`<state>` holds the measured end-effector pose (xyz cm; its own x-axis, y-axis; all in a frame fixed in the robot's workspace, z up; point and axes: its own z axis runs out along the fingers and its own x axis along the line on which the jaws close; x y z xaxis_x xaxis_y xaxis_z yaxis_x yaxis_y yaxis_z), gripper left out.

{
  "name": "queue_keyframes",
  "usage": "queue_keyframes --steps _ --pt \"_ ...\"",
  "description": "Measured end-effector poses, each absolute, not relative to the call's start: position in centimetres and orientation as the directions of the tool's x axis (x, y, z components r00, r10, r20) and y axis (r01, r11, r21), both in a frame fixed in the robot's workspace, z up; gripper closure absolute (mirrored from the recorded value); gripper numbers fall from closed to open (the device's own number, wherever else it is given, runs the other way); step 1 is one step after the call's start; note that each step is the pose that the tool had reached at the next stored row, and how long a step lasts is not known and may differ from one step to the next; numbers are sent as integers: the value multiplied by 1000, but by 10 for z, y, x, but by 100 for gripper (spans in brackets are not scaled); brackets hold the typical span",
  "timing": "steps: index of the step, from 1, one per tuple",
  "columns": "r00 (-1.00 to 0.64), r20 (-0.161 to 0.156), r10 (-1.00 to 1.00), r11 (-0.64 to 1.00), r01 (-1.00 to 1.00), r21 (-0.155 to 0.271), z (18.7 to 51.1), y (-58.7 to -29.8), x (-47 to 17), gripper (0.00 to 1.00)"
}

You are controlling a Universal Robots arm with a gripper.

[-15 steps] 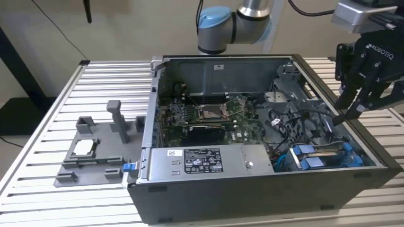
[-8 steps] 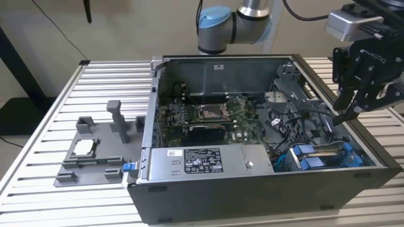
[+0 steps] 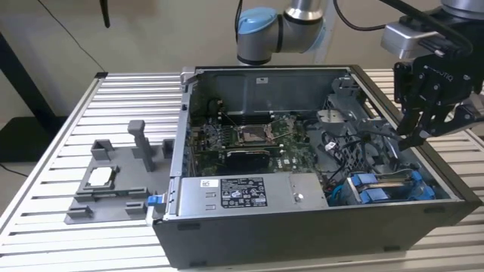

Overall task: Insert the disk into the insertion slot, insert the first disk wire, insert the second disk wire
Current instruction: 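Insert the first disk wire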

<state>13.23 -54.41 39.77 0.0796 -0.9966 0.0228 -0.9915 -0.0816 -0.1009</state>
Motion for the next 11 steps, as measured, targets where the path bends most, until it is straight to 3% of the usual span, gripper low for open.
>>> queue_keyframes --steps 11 --pt "79 56 -995 -85 -991 -104 390 -540 129 67"
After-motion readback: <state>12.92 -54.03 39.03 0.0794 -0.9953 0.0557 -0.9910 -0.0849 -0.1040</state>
